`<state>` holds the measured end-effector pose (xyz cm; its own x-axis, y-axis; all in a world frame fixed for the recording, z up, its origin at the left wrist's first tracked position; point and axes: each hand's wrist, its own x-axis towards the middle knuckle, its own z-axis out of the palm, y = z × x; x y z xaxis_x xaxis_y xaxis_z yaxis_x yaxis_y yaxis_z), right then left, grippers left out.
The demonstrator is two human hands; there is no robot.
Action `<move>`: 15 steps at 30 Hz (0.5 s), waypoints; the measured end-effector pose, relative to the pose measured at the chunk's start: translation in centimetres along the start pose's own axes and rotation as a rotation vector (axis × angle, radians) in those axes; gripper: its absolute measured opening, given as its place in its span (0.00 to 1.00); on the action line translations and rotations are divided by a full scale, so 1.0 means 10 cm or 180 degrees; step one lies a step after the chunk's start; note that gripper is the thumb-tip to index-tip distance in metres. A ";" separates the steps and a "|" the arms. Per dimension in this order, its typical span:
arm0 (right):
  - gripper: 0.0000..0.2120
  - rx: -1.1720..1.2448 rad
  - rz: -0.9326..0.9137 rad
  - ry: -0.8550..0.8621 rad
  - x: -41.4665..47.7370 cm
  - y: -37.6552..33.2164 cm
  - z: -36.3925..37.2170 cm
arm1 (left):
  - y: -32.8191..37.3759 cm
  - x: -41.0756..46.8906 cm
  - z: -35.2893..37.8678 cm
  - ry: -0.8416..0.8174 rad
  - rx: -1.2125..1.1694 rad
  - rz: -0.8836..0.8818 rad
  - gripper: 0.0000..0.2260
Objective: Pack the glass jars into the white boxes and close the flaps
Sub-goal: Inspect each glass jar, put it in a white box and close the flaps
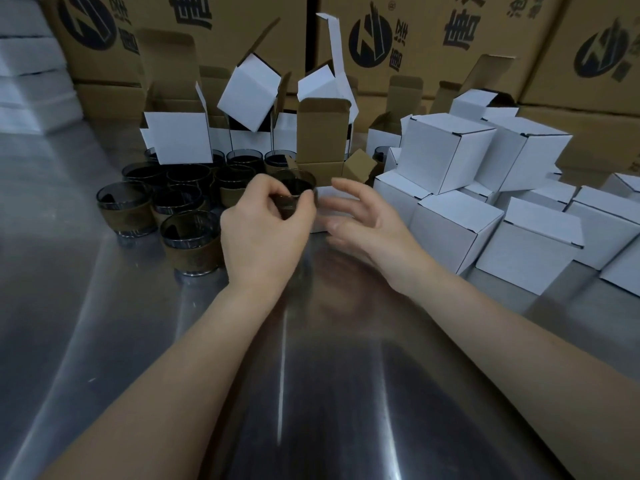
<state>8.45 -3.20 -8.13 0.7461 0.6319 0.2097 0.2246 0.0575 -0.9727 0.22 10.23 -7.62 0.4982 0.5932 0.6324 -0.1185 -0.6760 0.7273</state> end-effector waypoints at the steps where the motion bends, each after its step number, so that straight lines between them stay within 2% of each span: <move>1: 0.29 0.0124 -0.0013 -0.0073 0.00 0.00 -0.01 | 0.01 -0.02 0.00 -0.0080 0.0015 0.0194 0.08; 4: 0.31 0.0173 -0.0162 -0.0164 0.01 0.01 -0.01 | 0.05 -0.07 -0.01 -0.0322 0.0034 0.0714 0.08; 8: 0.27 -0.0168 -0.0378 0.0194 0.04 0.06 -0.01 | 0.04 -0.10 0.00 -0.0546 -0.0003 0.1019 0.09; 10: 0.27 -0.0086 -0.0421 0.0381 0.06 0.08 -0.02 | 0.04 -0.10 0.00 -0.0679 -0.0062 0.0922 0.14; 13: 0.26 -0.0153 -0.0563 0.0620 0.06 0.12 0.00 | 0.10 -0.09 0.05 -0.0664 -0.0089 0.0566 0.27; 15: 0.26 -0.0156 -0.0646 0.0725 0.05 0.13 0.02 | 0.15 -0.09 0.10 -0.0636 -0.0019 0.0354 0.29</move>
<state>9.00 -2.70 -9.36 0.8030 0.4216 0.4213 0.4092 0.1240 -0.9040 0.44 8.24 -7.42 0.6421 0.4163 0.6438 -0.1870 -0.7293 0.6581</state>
